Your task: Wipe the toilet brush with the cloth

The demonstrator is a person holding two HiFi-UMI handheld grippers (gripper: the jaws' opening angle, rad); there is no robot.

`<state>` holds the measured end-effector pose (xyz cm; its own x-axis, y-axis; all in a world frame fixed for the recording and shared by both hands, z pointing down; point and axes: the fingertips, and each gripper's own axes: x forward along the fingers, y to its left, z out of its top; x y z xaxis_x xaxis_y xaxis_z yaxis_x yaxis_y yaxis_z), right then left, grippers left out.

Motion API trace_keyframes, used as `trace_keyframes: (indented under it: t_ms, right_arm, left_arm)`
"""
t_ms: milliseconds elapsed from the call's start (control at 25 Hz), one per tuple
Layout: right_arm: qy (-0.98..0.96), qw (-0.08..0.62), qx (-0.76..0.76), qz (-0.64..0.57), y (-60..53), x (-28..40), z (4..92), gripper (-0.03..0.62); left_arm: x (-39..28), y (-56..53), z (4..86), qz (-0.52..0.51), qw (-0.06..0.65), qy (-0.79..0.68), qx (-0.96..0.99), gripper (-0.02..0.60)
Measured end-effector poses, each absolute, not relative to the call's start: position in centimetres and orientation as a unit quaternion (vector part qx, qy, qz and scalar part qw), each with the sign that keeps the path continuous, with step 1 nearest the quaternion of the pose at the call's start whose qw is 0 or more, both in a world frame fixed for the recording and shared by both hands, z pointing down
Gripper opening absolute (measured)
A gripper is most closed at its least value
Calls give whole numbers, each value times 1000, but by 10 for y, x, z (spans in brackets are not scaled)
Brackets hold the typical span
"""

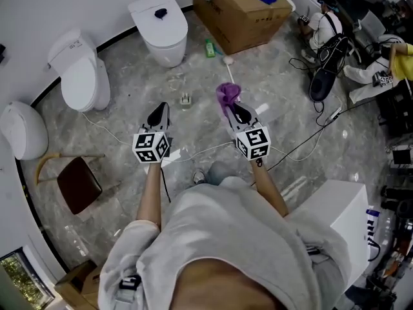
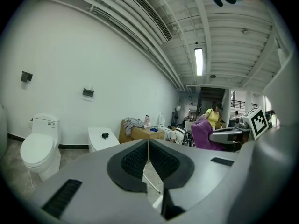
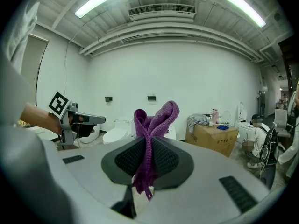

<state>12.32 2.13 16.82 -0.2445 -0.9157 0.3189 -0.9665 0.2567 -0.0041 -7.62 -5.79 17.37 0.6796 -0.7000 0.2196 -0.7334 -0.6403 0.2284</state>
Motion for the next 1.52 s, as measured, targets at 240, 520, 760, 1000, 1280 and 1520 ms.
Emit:
trace_keyframes:
  t_ms: [240, 520, 760, 1000, 1280, 1520]
  right_arm:
    - [-786, 130, 594, 107, 12, 123, 175, 69]
    - [-800, 128, 574, 119, -28, 123, 187, 69]
    - [-814, 129, 552, 127, -82, 124, 197, 69]
    - [-822, 131, 538, 138, -137, 134, 211, 69]
    - [-828, 131, 521, 160, -186, 150, 231, 69]
    - [-832, 133, 505, 189, -222, 156, 274, 69]
  left_arm:
    - [-81, -62, 183, 60, 159, -405, 898, 23]
    - [-91, -86, 191, 72, 163, -430, 885, 23]
    - [-99, -124, 201, 85, 169, -455, 870, 23]
    - [-90, -166, 218, 101, 178, -469, 859, 23]
    - [-75, -202, 248, 128, 194, -485, 843, 23]
    - [-69, -229, 288, 150, 210, -497, 829, 23]
